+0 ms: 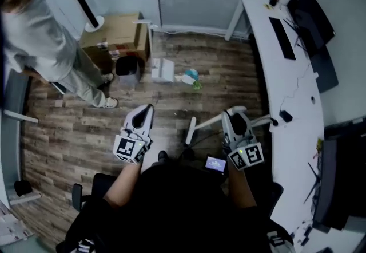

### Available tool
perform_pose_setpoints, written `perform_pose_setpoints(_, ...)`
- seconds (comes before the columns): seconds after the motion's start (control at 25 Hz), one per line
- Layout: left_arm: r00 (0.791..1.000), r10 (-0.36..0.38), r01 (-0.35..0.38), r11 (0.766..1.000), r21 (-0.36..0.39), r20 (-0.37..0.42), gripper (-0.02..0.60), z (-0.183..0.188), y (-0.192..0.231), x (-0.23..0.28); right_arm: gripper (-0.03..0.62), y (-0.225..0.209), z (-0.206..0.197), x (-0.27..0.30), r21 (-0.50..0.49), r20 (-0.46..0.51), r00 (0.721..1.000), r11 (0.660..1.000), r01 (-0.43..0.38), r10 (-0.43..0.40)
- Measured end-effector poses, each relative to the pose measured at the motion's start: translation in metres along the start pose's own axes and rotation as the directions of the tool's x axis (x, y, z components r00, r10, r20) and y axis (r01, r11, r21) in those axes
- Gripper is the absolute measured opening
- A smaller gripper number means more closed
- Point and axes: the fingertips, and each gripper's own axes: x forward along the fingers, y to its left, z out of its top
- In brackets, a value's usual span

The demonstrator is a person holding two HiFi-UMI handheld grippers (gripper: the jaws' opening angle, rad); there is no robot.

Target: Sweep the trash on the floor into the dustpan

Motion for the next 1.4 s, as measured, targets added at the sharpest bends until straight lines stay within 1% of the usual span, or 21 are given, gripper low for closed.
perform_pose_setpoints(0.08,0.999,-0.022,0.021,1.000,-0.008,-0.046,-0.005,-0.009,-0.005,-0.003,0.110,-0.001,-0.004,-0.007,0.011,-0.022,0.999,1.000,0.025,-0.025)
perform_pose_setpoints(0.16,0.998,-0.023,0.023,1.000,0.010,-0.063,-0.005,-0.003,-0.001,-0.005,0.110,0.003,-0.002,-0.002,0.023,-0.017,0.999,0.999,0.031,-0.031)
perform_pose_setpoints(0.28,1.000,0.008,-0.006,0.999,0.051,-0.030,-0.005,0.014,0.011,-0.004,0.111,0.002,0.006,0.015,0.022,0.022,1.000,1.000,-0.002,0.001)
perform_pose_setpoints(0.36,0.999,0.027,-0.026,0.998,0.064,-0.019,-0.005,0.019,0.015,-0.004,0.112,0.001,0.010,0.023,0.018,0.037,0.999,1.000,-0.019,0.019)
perform_pose_setpoints(0.48,0.998,0.055,-0.055,0.997,0.060,-0.006,-0.005,0.025,0.019,0.000,0.112,-0.003,0.016,0.029,0.012,0.048,0.998,0.999,-0.033,0.033)
perform_pose_setpoints(0.88,0.996,0.090,-0.090,0.994,0.062,0.003,-0.005,0.024,0.016,0.018,0.112,-0.040,0.019,0.030,0.040,0.057,0.998,0.999,-0.033,0.031)
perform_pose_setpoints(1.08,0.994,0.111,-0.110,0.991,0.072,-0.005,-0.005,0.016,0.011,0.017,0.112,-0.051,0.012,0.023,0.040,0.049,0.997,0.998,-0.056,0.054)
perform_pose_setpoints(1.24,0.990,0.143,-0.143,0.987,0.074,0.004,-0.005,0.017,0.017,0.021,0.112,-0.062,0.013,0.034,0.037,0.059,0.995,0.996,-0.078,0.075)
perform_pose_setpoints(1.4,0.985,0.174,-0.173,0.983,0.054,-0.010,-0.005,0.019,0.024,0.026,0.112,-0.076,0.011,0.040,0.028,0.054,0.997,0.998,-0.050,0.048)
